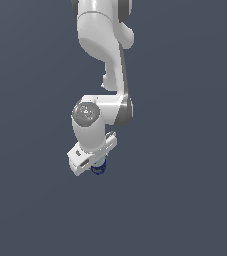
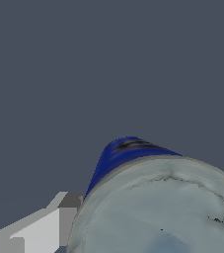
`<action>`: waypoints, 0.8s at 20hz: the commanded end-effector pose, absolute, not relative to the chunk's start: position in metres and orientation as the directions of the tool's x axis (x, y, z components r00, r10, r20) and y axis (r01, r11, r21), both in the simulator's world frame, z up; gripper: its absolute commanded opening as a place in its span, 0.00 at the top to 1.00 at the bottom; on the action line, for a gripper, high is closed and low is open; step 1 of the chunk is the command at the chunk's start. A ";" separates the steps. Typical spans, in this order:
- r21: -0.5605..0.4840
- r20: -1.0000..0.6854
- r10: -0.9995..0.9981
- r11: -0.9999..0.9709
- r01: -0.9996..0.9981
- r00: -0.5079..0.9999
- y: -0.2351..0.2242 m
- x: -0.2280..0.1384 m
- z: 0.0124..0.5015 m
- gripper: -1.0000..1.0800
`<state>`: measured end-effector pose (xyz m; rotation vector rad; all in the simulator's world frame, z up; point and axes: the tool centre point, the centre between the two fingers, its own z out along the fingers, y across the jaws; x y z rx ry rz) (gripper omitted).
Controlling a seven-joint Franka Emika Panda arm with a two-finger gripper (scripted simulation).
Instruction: Pick up the object and move it to a goal position.
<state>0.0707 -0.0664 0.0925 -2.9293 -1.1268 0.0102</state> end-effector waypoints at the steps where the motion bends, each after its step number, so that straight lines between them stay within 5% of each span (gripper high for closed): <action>1: -0.001 -0.001 0.670 -0.742 0.670 0.742 -0.066 0.066 0.107 1.00; 16: 0.001 -0.002 0.670 -0.742 0.670 0.742 -0.055 0.006 0.225 1.00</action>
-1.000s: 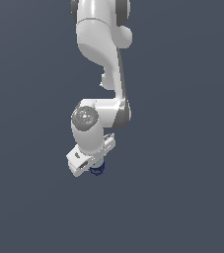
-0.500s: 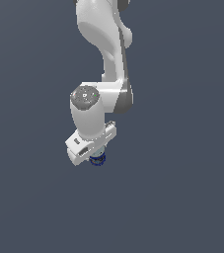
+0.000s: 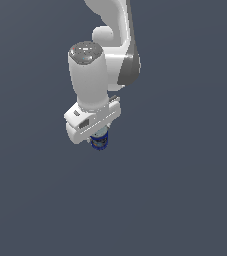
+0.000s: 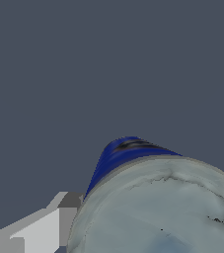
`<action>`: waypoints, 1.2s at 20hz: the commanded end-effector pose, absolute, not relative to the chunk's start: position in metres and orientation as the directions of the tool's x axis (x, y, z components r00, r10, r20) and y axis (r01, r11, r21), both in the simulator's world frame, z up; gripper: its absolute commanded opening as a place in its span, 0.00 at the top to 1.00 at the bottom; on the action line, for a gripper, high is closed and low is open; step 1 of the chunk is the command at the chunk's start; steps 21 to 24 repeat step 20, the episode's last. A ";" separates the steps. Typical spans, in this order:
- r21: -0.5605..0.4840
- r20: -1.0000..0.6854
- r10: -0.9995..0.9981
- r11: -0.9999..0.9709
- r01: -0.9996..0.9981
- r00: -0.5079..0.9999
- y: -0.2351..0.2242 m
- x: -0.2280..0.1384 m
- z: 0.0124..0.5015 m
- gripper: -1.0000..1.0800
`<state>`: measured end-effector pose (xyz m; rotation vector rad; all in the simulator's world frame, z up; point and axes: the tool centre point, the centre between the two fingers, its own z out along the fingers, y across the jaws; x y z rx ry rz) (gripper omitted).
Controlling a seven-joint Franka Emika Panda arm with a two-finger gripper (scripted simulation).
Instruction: Pick up the object and move it to a goal position.
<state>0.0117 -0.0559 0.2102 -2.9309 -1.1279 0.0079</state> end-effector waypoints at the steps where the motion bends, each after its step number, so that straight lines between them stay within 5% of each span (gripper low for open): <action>1: 0.001 -0.002 0.670 -0.742 0.670 0.742 -0.054 0.002 0.233 1.00; 12: 0.000 0.000 0.671 -0.742 0.671 0.742 -0.049 -0.025 0.293 1.00; 24: 0.000 0.000 0.671 -0.742 0.671 0.742 -0.049 -0.027 0.299 1.00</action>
